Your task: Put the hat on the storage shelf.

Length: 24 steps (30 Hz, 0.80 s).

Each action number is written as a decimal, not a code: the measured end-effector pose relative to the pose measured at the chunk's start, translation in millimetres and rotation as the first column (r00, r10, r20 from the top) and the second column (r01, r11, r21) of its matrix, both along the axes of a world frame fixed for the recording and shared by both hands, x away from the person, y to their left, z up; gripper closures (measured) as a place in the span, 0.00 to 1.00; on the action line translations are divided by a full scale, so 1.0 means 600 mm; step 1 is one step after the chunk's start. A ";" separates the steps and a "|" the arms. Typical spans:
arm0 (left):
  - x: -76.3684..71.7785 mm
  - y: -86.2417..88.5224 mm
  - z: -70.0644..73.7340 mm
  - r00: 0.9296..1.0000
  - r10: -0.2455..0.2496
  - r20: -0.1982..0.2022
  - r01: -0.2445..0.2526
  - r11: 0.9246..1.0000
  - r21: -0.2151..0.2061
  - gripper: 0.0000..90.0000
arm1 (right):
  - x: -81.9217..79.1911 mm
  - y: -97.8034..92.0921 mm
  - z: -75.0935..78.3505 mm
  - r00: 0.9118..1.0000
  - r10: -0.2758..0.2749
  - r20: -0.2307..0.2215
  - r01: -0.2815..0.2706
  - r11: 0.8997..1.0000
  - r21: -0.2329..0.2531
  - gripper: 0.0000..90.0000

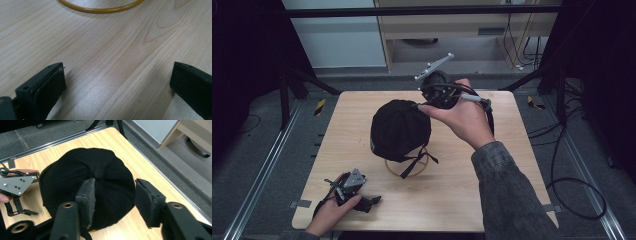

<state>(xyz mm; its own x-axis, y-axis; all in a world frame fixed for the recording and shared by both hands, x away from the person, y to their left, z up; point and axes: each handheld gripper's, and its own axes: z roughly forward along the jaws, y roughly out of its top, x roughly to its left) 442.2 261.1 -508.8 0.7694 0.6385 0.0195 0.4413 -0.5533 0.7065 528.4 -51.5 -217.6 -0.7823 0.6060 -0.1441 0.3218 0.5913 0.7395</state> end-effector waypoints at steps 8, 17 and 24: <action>0.000 0.000 0.000 1.000 0.000 0.000 0.000 1.000 0.000 0.00 | -0.005 -0.031 -0.003 0.997 -0.071 0.003 0.071 0.997 0.020 0.25; 0.000 0.000 0.000 1.000 0.000 0.000 0.000 1.000 0.000 0.00 | -0.015 -0.074 -0.009 0.989 -0.138 0.059 0.135 0.989 0.055 0.05; 0.000 0.000 0.000 1.000 0.001 0.001 -0.001 1.000 0.000 0.00 | -0.025 -0.105 -0.016 0.982 -0.173 0.075 0.169 0.984 0.058 0.05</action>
<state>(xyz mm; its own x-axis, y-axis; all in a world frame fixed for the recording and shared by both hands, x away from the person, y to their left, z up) 442.1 261.1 -508.9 0.7685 0.6395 0.0199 0.4415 -0.5525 0.7070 513.3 -114.5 -227.1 -0.6535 0.7382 -0.1672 0.3537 0.4931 0.7948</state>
